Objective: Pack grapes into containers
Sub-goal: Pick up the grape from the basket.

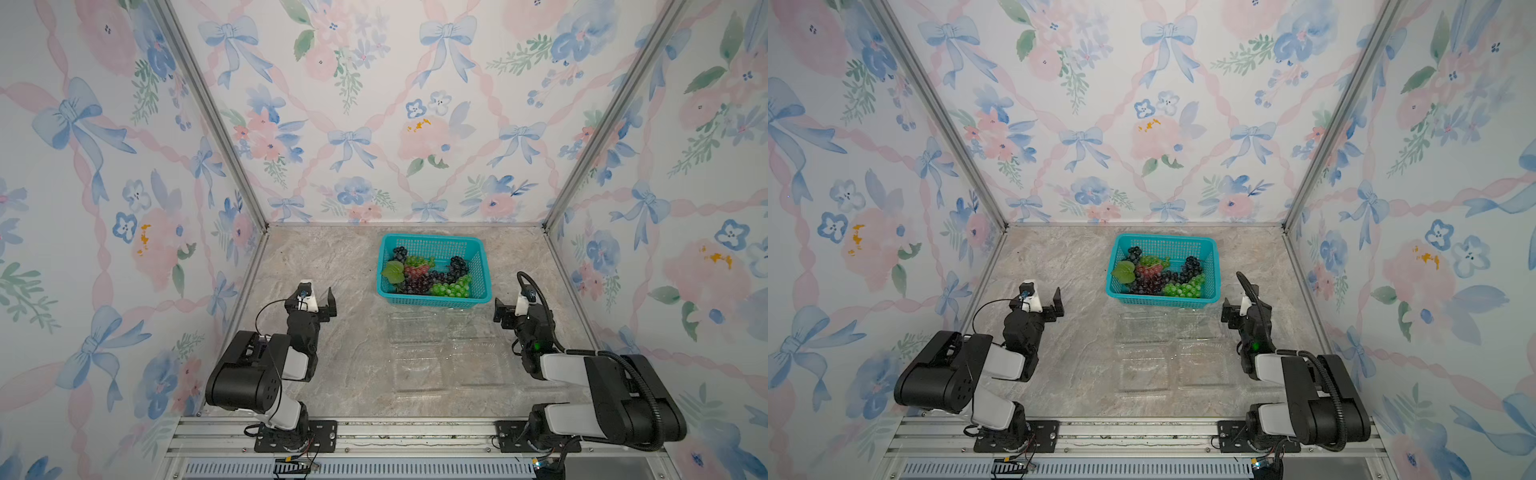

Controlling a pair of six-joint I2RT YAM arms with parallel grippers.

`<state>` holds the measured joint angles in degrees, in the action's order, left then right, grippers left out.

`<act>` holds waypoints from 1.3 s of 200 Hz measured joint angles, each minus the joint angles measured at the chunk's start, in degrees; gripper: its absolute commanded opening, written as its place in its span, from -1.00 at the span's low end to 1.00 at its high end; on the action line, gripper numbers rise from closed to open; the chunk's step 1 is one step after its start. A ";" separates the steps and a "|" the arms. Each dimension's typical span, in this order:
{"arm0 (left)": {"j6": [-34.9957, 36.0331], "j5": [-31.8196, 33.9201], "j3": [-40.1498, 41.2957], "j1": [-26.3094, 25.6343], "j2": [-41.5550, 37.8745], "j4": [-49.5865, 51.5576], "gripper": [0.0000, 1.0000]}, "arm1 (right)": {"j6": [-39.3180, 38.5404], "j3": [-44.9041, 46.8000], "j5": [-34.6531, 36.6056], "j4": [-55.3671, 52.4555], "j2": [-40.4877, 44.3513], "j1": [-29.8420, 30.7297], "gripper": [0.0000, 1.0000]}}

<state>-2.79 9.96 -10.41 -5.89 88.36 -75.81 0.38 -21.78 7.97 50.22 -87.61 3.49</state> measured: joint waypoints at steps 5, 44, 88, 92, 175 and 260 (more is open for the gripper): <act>0.00 0.02 0.00 0.00 0.00 -0.02 0.96 | 0.00 0.00 0.00 0.00 0.00 0.00 0.94; 0.02 0.00 0.00 0.00 0.00 0.00 0.96 | 0.00 0.00 0.00 0.00 -0.02 0.00 0.94; 0.00 0.00 0.00 0.02 0.00 0.00 0.96 | 0.00 0.00 -0.02 0.00 0.00 0.00 0.94; -0.02 0.00 0.00 0.02 0.00 0.00 0.96 | 0.00 0.00 -0.02 0.00 0.00 0.00 0.94; -0.48 -0.07 0.00 0.33 0.00 0.02 0.43 | 0.15 -0.02 0.00 -0.02 0.00 -0.11 0.71; -7.80 16.31 -20.81 -11.58 -14.88 32.04 0.38 | 0.28 -23.65 6.40 -33.48 16.68 5.88 0.62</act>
<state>-10.59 26.26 -31.22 -17.47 73.47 -43.77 0.67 -45.43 14.37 16.73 -70.94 9.37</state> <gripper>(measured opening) 0.695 0.812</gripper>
